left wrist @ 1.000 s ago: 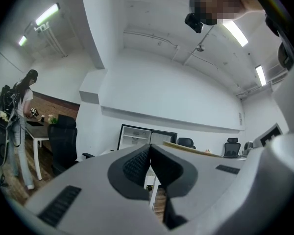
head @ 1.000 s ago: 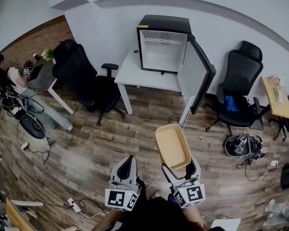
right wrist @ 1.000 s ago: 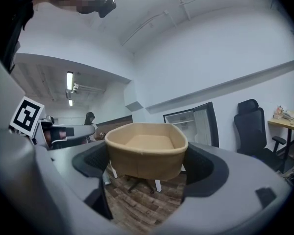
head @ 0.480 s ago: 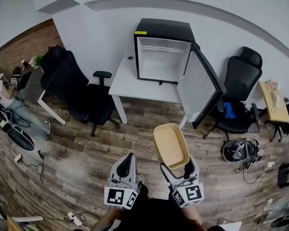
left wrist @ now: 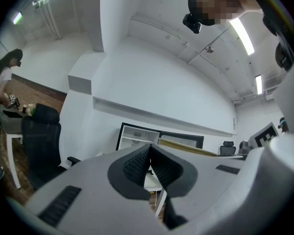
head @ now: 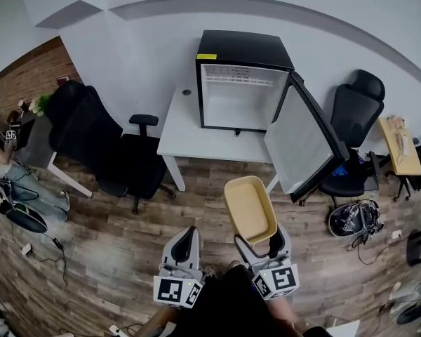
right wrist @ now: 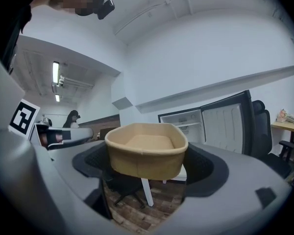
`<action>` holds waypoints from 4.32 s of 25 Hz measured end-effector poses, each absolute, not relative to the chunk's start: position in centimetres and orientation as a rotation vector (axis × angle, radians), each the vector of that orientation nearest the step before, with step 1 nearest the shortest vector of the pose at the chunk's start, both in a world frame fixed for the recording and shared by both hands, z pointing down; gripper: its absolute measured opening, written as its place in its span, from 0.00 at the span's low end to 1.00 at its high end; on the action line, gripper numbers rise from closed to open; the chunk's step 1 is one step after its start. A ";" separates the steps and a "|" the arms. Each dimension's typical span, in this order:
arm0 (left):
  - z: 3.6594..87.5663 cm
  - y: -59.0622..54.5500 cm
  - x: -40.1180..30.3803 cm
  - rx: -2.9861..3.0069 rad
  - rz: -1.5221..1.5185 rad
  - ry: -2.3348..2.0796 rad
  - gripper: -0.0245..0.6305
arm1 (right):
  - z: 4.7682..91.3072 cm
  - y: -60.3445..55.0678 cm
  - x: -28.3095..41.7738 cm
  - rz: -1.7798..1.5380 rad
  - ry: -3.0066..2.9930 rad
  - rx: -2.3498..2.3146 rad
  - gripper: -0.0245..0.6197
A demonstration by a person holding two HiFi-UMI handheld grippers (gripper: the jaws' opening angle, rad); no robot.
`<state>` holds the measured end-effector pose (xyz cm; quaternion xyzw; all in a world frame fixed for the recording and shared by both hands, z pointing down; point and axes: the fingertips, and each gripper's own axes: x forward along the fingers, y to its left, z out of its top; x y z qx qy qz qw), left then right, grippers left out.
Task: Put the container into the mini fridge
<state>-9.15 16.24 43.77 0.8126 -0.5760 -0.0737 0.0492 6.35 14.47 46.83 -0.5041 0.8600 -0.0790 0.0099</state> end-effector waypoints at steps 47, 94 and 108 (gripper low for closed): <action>42.2 -32.6 -14.6 2.490 -0.234 -1.734 0.05 | 47.0 -41.6 -1.5 -0.169 2.688 -1.663 0.78; 43.5 -37.3 -17.5 2.474 -0.239 -1.673 0.05 | 50.3 -53.4 -4.0 -0.140 2.685 -1.970 0.78; 42.9 -34.8 -17.2 2.456 -0.249 -1.720 0.05 | 51.6 -52.5 -3.6 -0.227 2.764 -1.965 0.78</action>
